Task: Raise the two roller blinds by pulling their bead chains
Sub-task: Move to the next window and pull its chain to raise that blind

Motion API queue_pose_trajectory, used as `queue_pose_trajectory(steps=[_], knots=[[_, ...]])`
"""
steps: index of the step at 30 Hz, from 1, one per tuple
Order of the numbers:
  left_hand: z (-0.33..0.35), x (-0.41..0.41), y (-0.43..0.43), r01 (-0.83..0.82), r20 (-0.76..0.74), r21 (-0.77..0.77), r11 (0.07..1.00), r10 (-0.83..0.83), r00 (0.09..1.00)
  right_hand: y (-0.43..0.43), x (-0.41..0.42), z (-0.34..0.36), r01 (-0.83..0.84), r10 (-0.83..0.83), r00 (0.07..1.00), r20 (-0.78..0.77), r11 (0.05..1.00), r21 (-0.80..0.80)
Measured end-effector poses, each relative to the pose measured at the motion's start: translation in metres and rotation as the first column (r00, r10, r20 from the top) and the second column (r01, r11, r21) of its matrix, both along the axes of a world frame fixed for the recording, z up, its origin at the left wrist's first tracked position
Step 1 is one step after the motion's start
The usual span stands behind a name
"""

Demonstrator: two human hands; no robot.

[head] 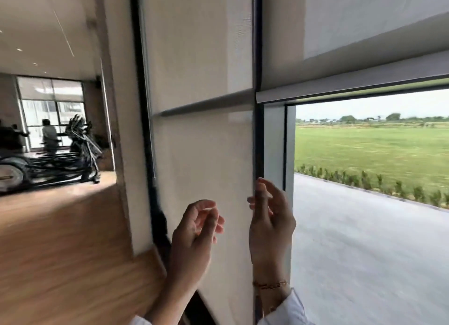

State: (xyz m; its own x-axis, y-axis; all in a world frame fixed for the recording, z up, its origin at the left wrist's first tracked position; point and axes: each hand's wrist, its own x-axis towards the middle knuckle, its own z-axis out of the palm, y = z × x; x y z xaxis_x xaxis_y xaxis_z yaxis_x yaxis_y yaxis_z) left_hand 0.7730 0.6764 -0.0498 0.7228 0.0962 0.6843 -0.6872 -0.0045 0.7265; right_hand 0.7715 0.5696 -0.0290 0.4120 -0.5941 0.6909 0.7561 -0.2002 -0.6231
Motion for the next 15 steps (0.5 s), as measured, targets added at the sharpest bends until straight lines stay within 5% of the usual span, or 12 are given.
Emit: queue_pose_trajectory(steps=[15], knots=[[0.020,0.363,0.215,-0.213,0.045,-0.186,0.959,0.225,0.973,0.210,0.389,0.001,-0.415,0.421,0.906,-0.052,0.904,0.100]])
